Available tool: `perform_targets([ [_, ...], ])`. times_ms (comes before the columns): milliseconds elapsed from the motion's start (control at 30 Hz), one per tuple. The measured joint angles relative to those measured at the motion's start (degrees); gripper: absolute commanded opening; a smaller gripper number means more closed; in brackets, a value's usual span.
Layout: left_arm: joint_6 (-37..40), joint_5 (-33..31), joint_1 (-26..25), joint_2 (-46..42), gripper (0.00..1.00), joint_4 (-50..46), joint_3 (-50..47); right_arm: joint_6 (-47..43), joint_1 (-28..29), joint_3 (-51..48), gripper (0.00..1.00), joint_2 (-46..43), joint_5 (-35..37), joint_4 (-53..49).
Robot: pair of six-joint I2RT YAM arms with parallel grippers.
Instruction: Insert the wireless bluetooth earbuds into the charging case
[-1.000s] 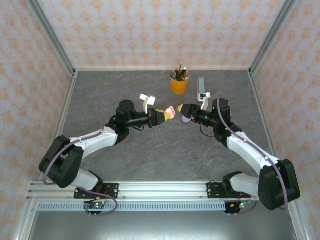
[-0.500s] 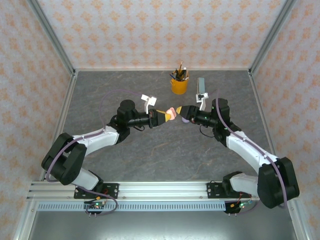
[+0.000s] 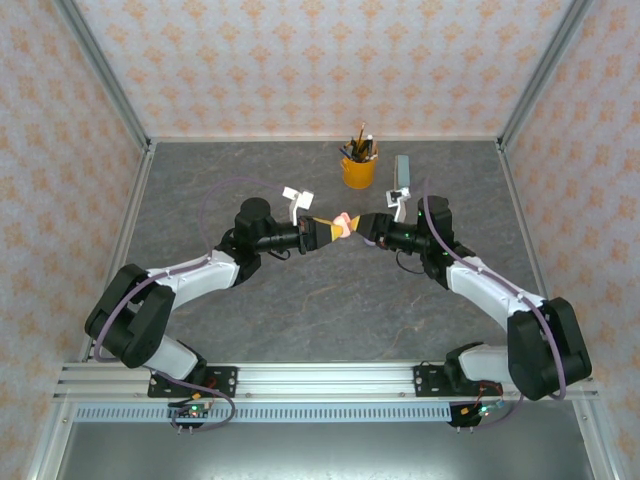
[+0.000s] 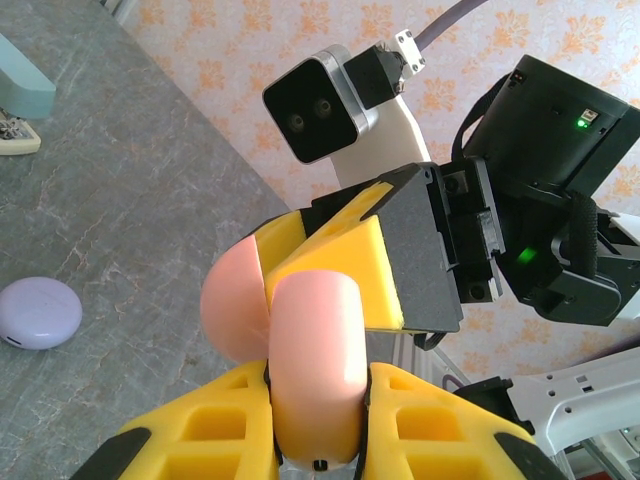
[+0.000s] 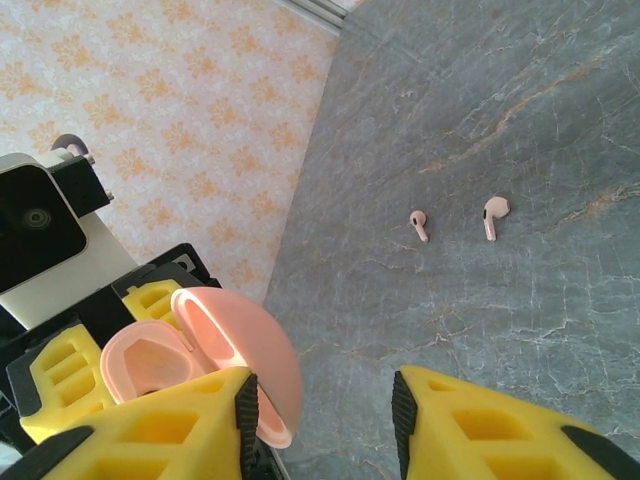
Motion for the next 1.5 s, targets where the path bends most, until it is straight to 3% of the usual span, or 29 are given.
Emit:
perform_targets([
  [433, 0.0, 0.0, -0.1, 1.0, 0.00, 0.2, 0.8, -0.4, -0.1, 0.4, 0.37, 0.7, -2.6, 0.4],
  [1200, -0.5, 0.0, -0.2, 2.0, 0.01, 0.9, 1.4, -2.6, -0.3, 2.0, 0.12, 1.4, -2.9, -1.0],
  [1367, -1.0, -0.1, -0.2, 2.1, 0.10, 0.9, 1.5, -3.3, -0.4, 2.0, 0.06, 1.4, -2.8, -1.6],
  [1500, -1.5, -0.5, -0.2, 2.4, 0.34, 0.9, 1.5, -3.8, -0.4, 2.3, 0.01, 1.4, -2.1, -2.9],
])
